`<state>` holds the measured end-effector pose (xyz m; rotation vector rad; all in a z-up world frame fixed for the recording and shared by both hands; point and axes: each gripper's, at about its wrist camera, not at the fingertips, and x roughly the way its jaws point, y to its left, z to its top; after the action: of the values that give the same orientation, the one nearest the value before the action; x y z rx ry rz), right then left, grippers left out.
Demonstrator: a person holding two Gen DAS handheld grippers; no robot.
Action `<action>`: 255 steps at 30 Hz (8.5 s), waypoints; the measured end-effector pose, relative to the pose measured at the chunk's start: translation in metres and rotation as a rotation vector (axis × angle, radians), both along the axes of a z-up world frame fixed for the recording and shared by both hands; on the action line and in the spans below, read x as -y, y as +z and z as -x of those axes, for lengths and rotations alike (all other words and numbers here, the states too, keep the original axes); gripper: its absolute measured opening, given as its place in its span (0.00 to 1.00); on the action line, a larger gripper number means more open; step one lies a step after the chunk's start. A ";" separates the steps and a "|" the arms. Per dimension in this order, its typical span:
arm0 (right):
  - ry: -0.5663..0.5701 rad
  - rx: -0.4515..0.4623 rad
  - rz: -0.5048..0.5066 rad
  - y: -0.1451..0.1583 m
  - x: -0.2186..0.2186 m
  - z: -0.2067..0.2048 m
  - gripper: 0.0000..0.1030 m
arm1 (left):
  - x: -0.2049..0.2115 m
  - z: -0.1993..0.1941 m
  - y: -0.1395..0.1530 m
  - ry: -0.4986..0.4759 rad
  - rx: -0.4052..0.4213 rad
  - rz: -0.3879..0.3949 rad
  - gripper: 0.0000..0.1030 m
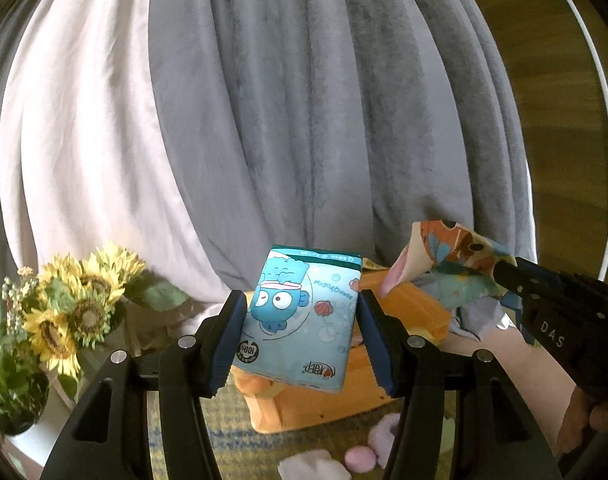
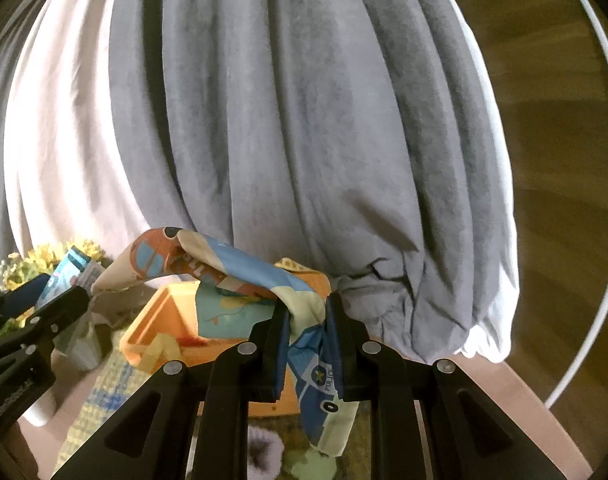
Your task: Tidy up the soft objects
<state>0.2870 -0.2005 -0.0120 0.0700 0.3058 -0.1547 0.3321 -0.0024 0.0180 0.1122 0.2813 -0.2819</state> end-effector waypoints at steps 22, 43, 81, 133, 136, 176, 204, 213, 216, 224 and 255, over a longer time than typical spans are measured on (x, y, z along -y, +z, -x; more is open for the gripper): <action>0.130 -0.048 -0.002 -0.016 -0.009 -0.123 0.18 | 0.012 -0.106 -0.025 0.074 -0.049 -0.071 0.54; 0.198 -0.388 -0.032 -0.070 -0.004 -0.210 0.41 | 0.039 -0.180 -0.084 -0.009 -0.288 -0.165 0.71; 0.104 -0.144 -0.039 -0.007 -0.009 -0.065 0.72 | -0.003 -0.033 -0.021 0.040 -0.114 -0.077 0.79; 0.090 -0.663 -0.113 -0.160 0.013 -0.028 0.75 | 0.033 -0.006 -0.177 -0.010 -0.502 -0.209 0.65; 0.098 -0.675 -0.110 -0.166 0.013 -0.033 0.75 | 0.034 -0.012 -0.182 -0.014 -0.517 -0.216 0.62; 0.111 -0.518 -0.043 -0.127 0.001 -0.023 0.53 | 0.022 -0.005 -0.154 -0.028 -0.444 -0.114 0.04; 0.130 -0.526 -0.048 -0.131 -0.004 -0.018 0.53 | 0.026 -0.006 -0.170 -0.015 -0.468 -0.151 0.05; 0.143 -0.470 -0.081 -0.109 -0.006 -0.012 0.54 | 0.016 0.003 -0.125 -0.017 -0.374 -0.064 0.05; 0.143 -0.440 -0.083 -0.098 -0.006 -0.009 0.54 | 0.012 0.007 -0.110 -0.020 -0.331 -0.041 0.05; 0.149 -0.345 -0.083 -0.068 -0.010 -0.005 0.54 | 0.006 0.016 -0.075 -0.022 -0.228 0.008 0.05; 0.172 -0.043 -0.048 0.016 -0.023 -0.036 0.54 | -0.001 -0.018 0.003 -0.017 0.050 0.041 0.05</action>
<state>0.3226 -0.1772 0.0038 0.0878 0.3567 0.0215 0.3501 -0.0019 0.0210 0.0814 0.2252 -0.3010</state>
